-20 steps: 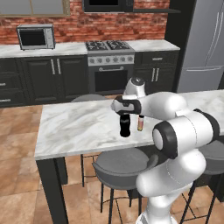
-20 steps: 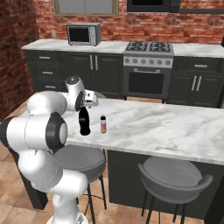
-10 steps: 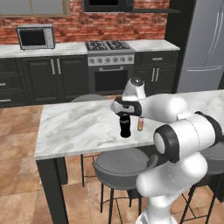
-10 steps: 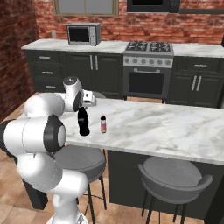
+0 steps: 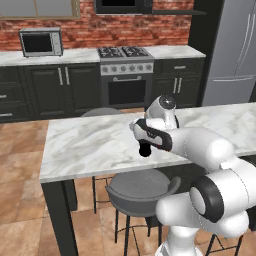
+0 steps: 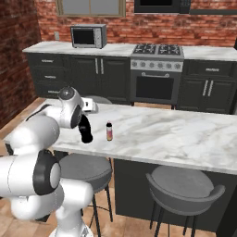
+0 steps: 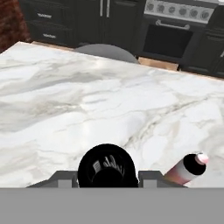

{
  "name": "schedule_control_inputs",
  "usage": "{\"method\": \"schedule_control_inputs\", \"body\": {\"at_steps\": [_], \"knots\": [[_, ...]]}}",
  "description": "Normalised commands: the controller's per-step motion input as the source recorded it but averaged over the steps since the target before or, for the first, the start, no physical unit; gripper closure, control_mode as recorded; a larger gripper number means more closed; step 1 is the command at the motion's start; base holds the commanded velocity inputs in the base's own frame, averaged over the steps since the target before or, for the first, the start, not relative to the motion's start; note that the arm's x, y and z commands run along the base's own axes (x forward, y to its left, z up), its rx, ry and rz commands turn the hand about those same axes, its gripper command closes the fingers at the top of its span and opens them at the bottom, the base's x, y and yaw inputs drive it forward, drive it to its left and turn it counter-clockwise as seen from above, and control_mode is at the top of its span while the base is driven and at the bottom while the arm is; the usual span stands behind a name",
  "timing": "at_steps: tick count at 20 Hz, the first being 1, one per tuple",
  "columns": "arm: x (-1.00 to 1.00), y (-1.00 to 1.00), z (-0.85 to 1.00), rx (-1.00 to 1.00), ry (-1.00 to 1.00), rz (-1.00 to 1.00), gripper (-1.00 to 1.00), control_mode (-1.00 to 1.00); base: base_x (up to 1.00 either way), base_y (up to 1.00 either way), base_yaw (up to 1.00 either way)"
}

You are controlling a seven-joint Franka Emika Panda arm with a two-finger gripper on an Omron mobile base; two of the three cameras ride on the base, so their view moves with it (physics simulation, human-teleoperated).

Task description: Place the large bottle from the dining counter next to the other large bottle outside the sink, and place the small bottle from the dining counter next to the other small bottle inside the sink.

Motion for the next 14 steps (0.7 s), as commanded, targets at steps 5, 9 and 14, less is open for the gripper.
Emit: {"method": "schedule_control_inputs", "body": {"at_steps": [5,9,14], "knots": [[-0.17,0.00,0.67,0.05,-0.13,0.05,1.00,-1.00,0.00,0.00,0.00],[-0.01,-0.08,0.20,0.04,-0.02,0.01,1.00,-1.00,0.00,0.00,0.00],[-0.03,-0.04,0.00,0.00,0.00,0.00,1.00,-1.00,0.00,0.00,0.00]]}}
